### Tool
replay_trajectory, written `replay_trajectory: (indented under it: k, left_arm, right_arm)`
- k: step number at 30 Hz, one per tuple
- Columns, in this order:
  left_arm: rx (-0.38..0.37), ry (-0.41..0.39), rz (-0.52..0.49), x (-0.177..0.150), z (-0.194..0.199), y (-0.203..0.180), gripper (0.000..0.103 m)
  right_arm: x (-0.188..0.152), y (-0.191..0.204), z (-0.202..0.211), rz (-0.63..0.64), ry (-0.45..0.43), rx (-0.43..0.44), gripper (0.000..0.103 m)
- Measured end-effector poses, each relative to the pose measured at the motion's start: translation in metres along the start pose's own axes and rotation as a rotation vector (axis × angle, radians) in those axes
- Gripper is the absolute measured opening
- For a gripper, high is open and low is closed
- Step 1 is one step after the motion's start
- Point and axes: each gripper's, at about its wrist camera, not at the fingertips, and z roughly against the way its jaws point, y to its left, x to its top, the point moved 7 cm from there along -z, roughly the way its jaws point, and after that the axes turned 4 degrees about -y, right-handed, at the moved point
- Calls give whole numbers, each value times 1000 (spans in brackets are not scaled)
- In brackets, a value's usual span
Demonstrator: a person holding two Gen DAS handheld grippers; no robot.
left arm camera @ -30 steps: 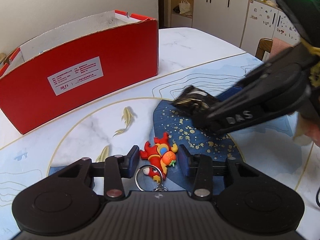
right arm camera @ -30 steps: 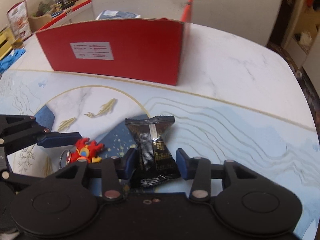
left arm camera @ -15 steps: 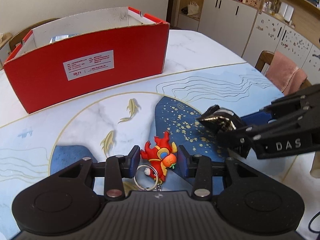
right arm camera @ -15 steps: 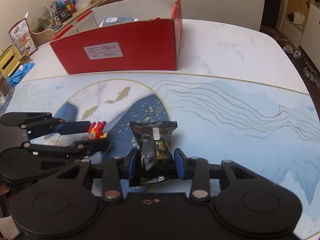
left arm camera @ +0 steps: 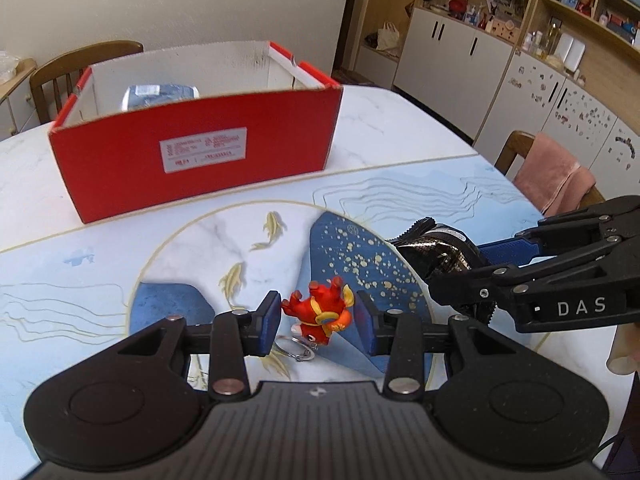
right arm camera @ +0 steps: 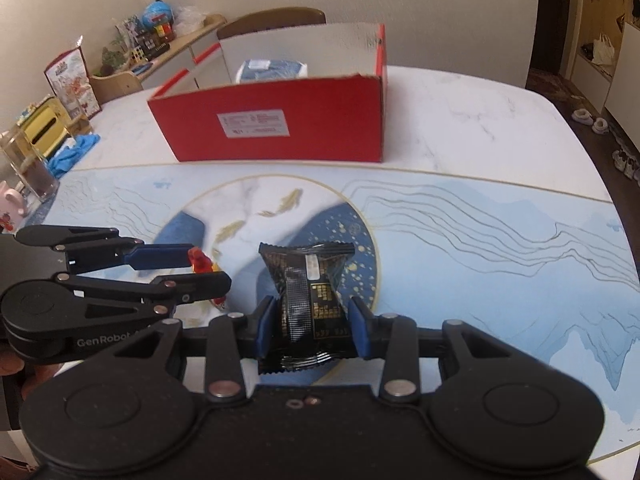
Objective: Organize objects
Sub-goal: 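Carry the parrot keychain and black packet with both tools over the red box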
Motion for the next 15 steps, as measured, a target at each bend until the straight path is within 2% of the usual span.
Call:
replay_trajectory:
  k: [7, 15]
  left_arm:
    - [-10, -57, 3, 28, 25, 8, 38]
    - [-11, -108, -15, 64, 42, 18, 38]
  right_arm:
    - [19, 16, 16, 7, -34, 29, 38]
    - [55, 31, 30, 44, -93, 27, 38]
